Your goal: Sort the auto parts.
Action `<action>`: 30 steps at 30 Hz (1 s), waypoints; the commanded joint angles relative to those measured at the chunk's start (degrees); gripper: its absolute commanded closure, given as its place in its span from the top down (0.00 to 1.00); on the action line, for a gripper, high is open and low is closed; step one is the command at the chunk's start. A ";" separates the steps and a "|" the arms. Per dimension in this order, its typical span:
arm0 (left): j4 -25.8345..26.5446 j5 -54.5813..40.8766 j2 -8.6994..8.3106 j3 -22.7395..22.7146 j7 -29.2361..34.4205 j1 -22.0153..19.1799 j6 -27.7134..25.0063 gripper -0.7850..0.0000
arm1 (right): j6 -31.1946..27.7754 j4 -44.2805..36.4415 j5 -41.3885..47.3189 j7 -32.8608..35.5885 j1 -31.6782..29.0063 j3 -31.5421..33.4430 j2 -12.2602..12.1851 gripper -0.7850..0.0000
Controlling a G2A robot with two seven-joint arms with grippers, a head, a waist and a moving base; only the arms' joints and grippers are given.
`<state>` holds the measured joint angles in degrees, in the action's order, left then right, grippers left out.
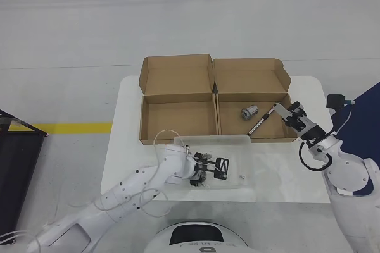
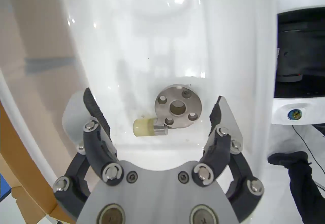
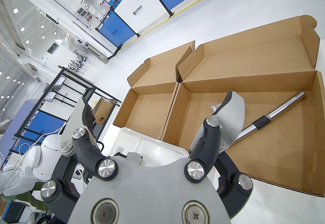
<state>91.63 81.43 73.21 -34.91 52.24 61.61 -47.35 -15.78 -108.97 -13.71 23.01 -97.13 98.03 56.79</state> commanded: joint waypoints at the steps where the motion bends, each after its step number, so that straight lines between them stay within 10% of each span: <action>1: -0.48 -0.51 0.12 0.49 0.46 -0.16 -0.29 1.00 | -0.03 0.00 0.00 0.00 -0.01 0.00 0.00 1.00; 17: -9.47 0.38 3.30 6.06 -0.27 -5.46 3.25 0.98 | -0.03 0.00 0.00 0.00 -0.01 0.00 0.00 1.00; 30: -9.24 2.46 3.72 6.33 -1.41 -6.32 4.06 0.04 | -0.03 0.00 0.00 0.00 -0.01 0.00 0.00 1.00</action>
<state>82.09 83.65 76.99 -28.46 51.04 55.24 -43.34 -15.78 -108.97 -13.71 23.01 -97.13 98.03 56.79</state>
